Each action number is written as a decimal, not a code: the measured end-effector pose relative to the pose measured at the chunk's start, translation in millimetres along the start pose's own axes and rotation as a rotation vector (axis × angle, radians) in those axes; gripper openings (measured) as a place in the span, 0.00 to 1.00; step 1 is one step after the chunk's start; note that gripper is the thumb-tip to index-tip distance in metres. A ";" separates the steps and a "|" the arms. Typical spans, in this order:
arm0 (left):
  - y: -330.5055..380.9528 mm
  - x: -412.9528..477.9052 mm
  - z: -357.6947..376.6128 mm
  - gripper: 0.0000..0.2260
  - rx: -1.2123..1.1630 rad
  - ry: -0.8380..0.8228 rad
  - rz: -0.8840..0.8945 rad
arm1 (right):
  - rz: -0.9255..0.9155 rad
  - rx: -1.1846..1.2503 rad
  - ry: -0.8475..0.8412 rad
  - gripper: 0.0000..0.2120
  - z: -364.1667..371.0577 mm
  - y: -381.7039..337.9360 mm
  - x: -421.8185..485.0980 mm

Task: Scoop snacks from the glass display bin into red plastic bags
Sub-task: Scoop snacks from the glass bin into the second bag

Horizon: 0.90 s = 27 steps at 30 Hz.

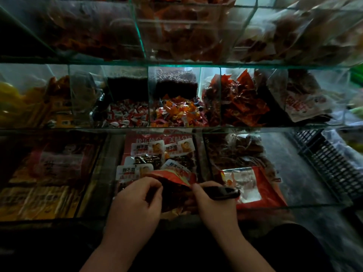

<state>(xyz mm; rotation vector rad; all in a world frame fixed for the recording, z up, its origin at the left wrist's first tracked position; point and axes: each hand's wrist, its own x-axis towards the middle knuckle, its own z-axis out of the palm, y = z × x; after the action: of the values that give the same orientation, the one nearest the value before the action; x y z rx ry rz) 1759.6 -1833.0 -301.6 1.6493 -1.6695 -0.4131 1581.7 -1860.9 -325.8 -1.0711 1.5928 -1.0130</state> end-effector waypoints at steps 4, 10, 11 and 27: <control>-0.7 -0.6 -5.6 0.11 0.097 -0.017 -0.019 | 0.115 0.259 0.028 0.10 -18.2 -1.4 -6.2; -9.2 8.0 -4.7 0.25 0.228 -0.042 -0.106 | 0.017 0.390 0.110 0.10 -44.9 -25.6 -23.0; -9.4 10.6 -4.9 0.28 0.197 -0.062 -0.125 | 0.001 0.390 0.121 0.10 -48.7 -30.4 -24.9; -5.1 47.6 6.8 0.23 -0.022 0.045 0.082 | -0.144 0.471 0.008 0.12 -70.9 -93.7 -50.3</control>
<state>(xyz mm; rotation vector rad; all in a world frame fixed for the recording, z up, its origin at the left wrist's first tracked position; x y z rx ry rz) 1763.4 -1880.9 -296.6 1.5576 -1.6872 -0.3505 1539.4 -1830.0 -209.2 -0.8599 1.2068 -1.4047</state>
